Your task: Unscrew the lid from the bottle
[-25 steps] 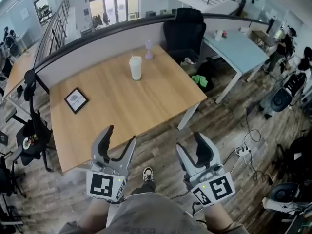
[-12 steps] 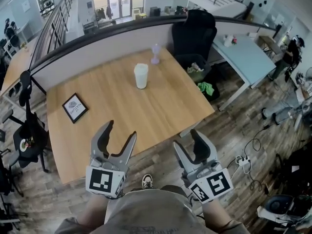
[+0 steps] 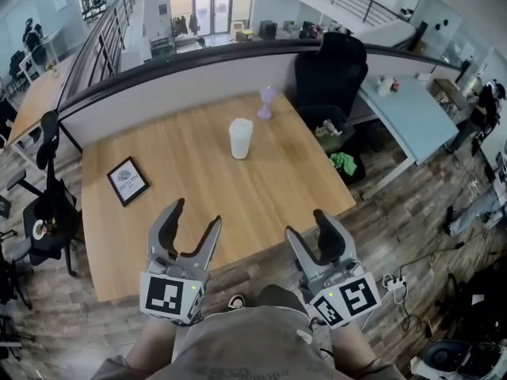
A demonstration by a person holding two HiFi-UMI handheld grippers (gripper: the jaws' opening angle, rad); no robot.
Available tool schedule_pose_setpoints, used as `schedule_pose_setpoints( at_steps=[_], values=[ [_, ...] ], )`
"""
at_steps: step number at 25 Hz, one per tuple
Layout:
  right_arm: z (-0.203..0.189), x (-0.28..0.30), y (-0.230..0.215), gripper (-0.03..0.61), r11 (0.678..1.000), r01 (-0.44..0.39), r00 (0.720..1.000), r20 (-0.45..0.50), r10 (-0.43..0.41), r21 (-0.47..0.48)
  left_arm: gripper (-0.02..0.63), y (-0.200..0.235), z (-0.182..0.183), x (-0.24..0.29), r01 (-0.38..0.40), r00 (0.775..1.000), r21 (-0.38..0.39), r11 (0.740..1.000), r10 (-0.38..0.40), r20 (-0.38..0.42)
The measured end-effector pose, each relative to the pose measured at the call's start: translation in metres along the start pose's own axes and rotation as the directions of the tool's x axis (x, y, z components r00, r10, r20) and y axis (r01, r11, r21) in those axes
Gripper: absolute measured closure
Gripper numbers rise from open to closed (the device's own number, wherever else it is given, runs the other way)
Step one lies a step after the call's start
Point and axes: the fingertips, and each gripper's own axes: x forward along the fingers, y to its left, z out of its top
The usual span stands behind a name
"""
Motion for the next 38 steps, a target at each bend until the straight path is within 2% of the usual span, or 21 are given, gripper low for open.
schedule_pose_setpoints(
  at_steps=[6,11,19,29,33,38],
  values=[
    [-0.008,0.028,-0.042,0.337,0.999,-0.035,0.999,0.005,0.035,0.016,0.336,0.001,-0.014,0.037,-0.034,0.999,0.015,0.999,0.035,-0.035],
    [-0.010,0.062,-0.099,0.337,0.994,-0.112,0.994,0.004,0.112,0.015,0.336,-0.001,-0.022,0.092,-0.105,0.993,0.035,0.994,0.107,-0.044],
    [0.000,0.127,-0.196,0.337,0.971,-0.240,0.970,-0.025,0.240,-0.007,0.336,0.005,-0.021,0.170,-0.255,0.963,0.034,0.966,0.257,-0.078],
    [-0.005,0.178,-0.235,0.337,0.897,-0.442,0.896,-0.034,0.442,0.017,0.324,0.000,-0.024,0.218,-0.410,0.901,0.071,0.909,0.416,-0.125],
    [-0.009,0.191,-0.238,0.337,0.866,-0.500,0.864,-0.043,0.501,0.023,0.321,-0.003,-0.027,0.227,-0.440,0.883,0.085,0.894,0.448,-0.144],
    [-0.018,0.204,-0.237,0.337,0.842,-0.537,0.840,-0.062,0.539,0.054,0.321,-0.003,-0.031,0.233,-0.454,0.867,0.090,0.886,0.463,-0.185]
  ],
)
